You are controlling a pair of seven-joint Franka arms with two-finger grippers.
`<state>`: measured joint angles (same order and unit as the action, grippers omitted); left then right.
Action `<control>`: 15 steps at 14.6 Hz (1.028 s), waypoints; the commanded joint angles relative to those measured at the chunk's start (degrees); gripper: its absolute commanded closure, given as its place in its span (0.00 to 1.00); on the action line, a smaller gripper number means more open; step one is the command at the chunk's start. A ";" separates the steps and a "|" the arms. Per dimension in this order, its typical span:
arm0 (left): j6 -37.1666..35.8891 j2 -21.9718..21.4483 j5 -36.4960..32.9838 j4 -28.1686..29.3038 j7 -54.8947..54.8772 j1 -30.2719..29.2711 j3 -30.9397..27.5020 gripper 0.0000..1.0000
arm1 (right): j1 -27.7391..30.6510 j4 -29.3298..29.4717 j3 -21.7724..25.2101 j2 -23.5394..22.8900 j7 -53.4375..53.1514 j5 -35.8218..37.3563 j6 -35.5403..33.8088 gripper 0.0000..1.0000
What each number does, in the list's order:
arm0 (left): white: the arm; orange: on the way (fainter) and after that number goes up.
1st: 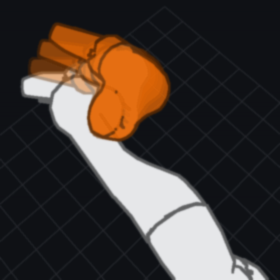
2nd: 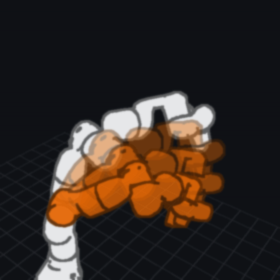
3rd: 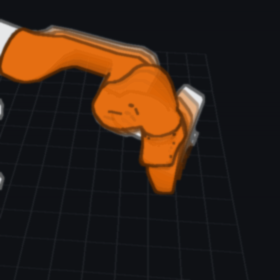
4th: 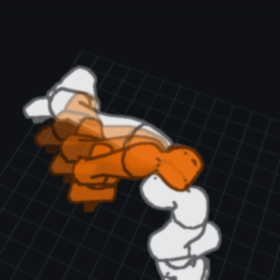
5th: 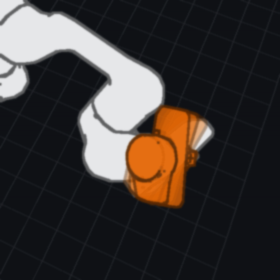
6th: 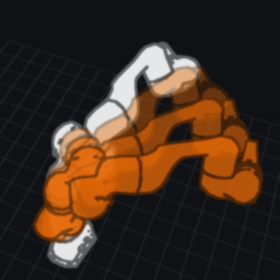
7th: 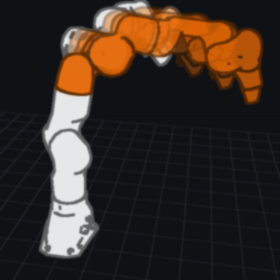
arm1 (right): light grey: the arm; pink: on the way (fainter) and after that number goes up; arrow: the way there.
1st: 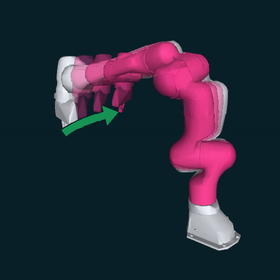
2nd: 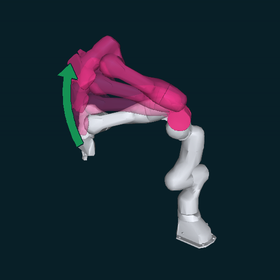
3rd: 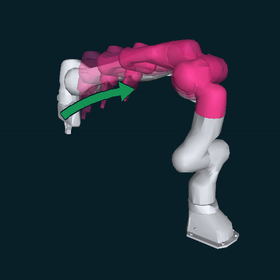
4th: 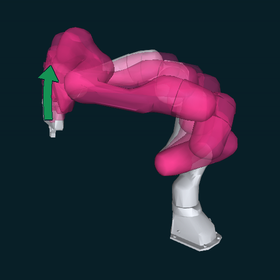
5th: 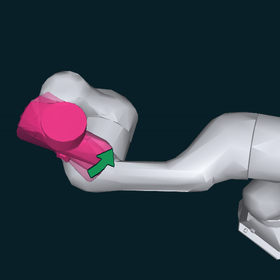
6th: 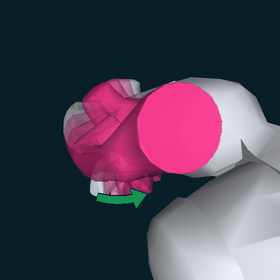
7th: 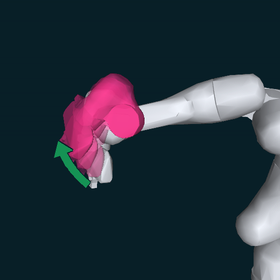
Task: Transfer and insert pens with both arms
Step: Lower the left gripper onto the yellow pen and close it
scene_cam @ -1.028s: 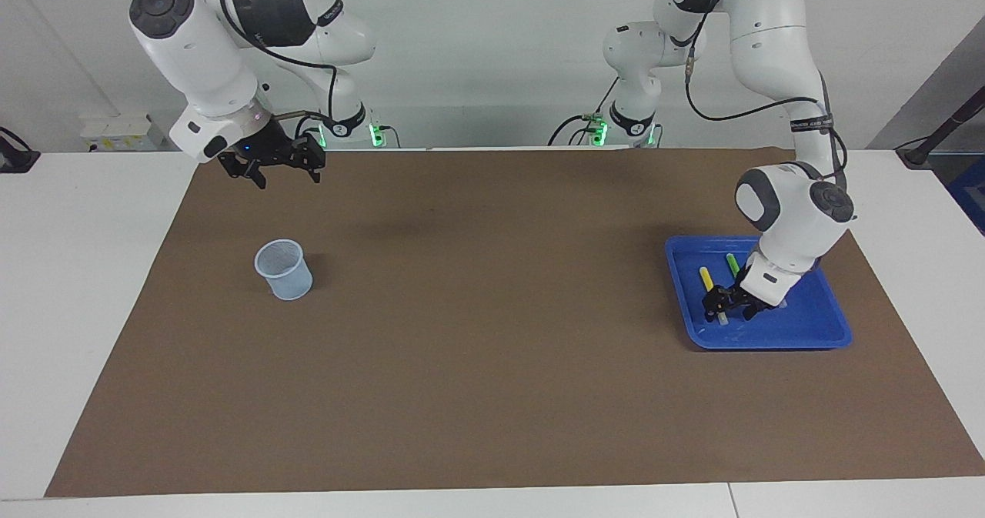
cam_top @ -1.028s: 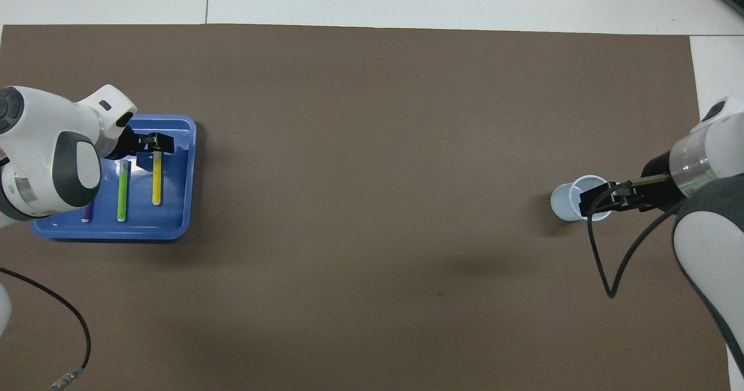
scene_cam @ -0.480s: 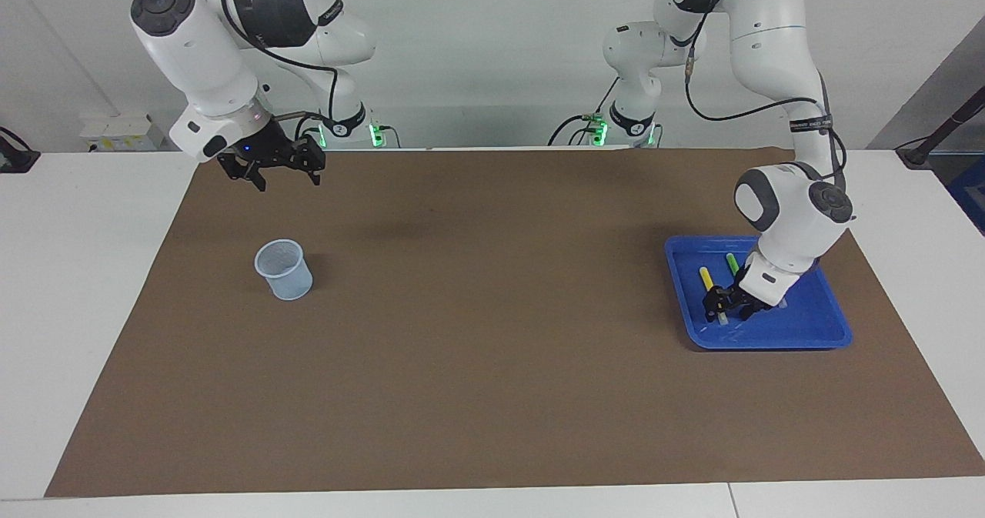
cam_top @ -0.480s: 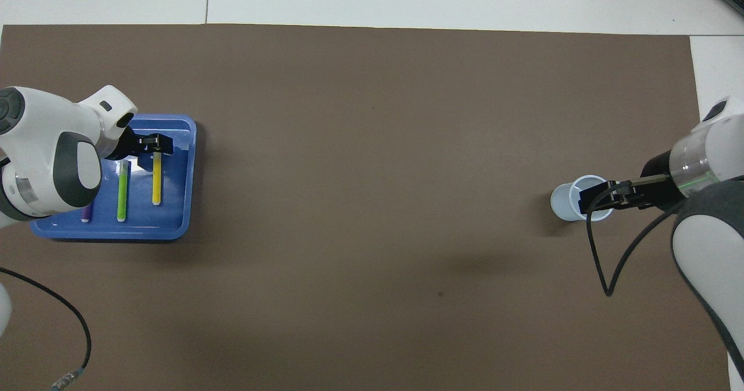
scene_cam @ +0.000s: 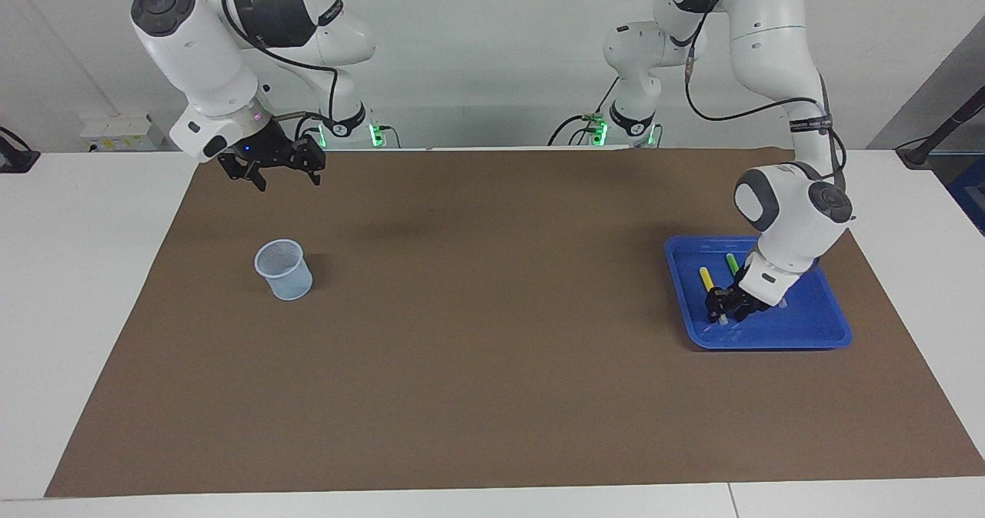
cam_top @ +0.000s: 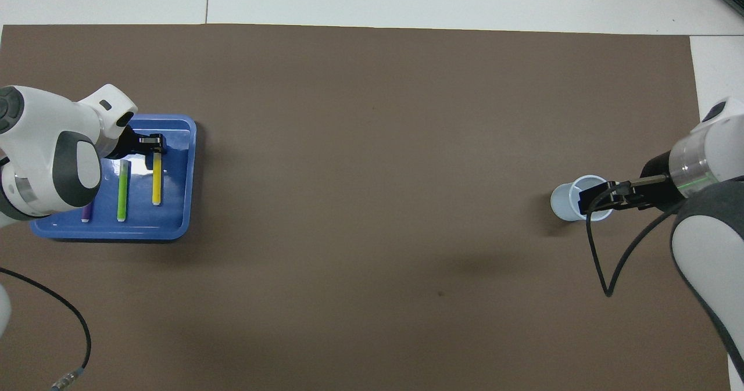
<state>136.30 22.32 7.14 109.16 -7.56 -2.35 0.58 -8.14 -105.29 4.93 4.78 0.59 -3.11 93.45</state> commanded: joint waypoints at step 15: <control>0.10 -0.70 1.04 0.88 -0.52 0.68 -0.49 1.00 | -0.82 -2.20 0.08 1.81 -0.51 -0.75 1.65 0.00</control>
<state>136.30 22.27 7.27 109.14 -7.56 -2.23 0.57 -8.89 -105.34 4.93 4.81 0.53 -3.11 93.46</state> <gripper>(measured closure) 0.828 0.000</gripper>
